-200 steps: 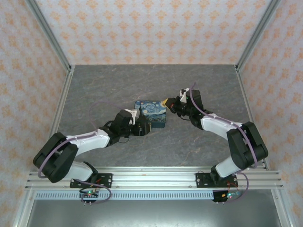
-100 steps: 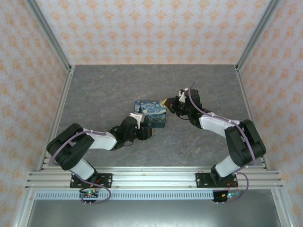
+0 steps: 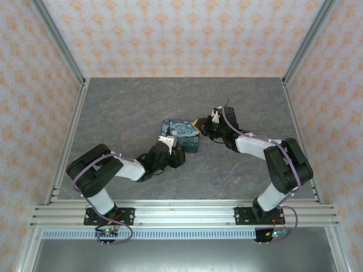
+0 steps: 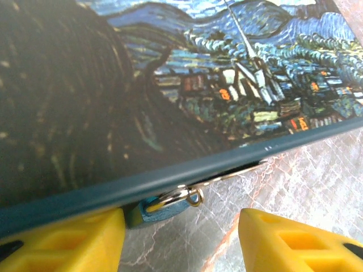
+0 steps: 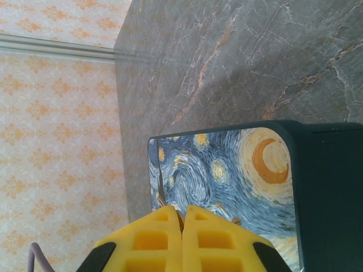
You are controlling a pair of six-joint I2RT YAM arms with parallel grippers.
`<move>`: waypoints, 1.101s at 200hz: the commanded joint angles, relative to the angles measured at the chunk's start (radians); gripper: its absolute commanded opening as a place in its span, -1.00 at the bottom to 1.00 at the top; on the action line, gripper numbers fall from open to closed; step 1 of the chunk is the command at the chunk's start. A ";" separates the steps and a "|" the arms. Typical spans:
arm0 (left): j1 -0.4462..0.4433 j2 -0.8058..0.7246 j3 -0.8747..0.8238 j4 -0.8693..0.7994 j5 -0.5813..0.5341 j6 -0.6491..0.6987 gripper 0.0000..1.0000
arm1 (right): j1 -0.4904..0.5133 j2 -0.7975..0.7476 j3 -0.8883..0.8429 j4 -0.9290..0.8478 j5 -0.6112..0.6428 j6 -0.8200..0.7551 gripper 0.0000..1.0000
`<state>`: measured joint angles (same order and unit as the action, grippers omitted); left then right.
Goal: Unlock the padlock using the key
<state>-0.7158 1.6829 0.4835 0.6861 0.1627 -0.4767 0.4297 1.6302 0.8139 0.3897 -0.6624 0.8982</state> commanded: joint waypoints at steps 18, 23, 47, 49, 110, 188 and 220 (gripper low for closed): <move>-0.004 0.052 0.053 0.027 -0.028 0.007 0.12 | 0.005 0.034 0.028 0.035 -0.016 0.001 -1.00; -0.004 0.054 0.060 0.027 -0.012 0.004 0.12 | 0.005 0.038 0.028 0.036 -0.019 -0.001 -1.00; -0.004 0.056 0.093 0.026 0.054 -0.021 0.13 | 0.005 0.052 0.024 0.038 -0.017 -0.005 -1.00; -0.004 0.057 0.095 0.028 0.059 -0.022 0.13 | 0.005 0.054 0.024 0.039 -0.016 -0.005 -1.00; -0.005 0.102 0.127 0.040 0.078 -0.053 0.15 | 0.005 0.086 0.011 0.061 -0.019 -0.003 -1.00; -0.005 0.159 0.116 0.132 0.061 -0.155 0.21 | 0.005 0.089 0.007 0.062 -0.017 -0.006 -1.00; -0.004 0.142 0.110 0.186 0.100 -0.196 0.22 | 0.005 0.092 0.004 0.063 -0.016 -0.007 -1.00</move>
<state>-0.7193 1.8057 0.5884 0.7959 0.2218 -0.6197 0.4294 1.6943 0.8185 0.4610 -0.6720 0.8974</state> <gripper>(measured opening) 0.610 0.043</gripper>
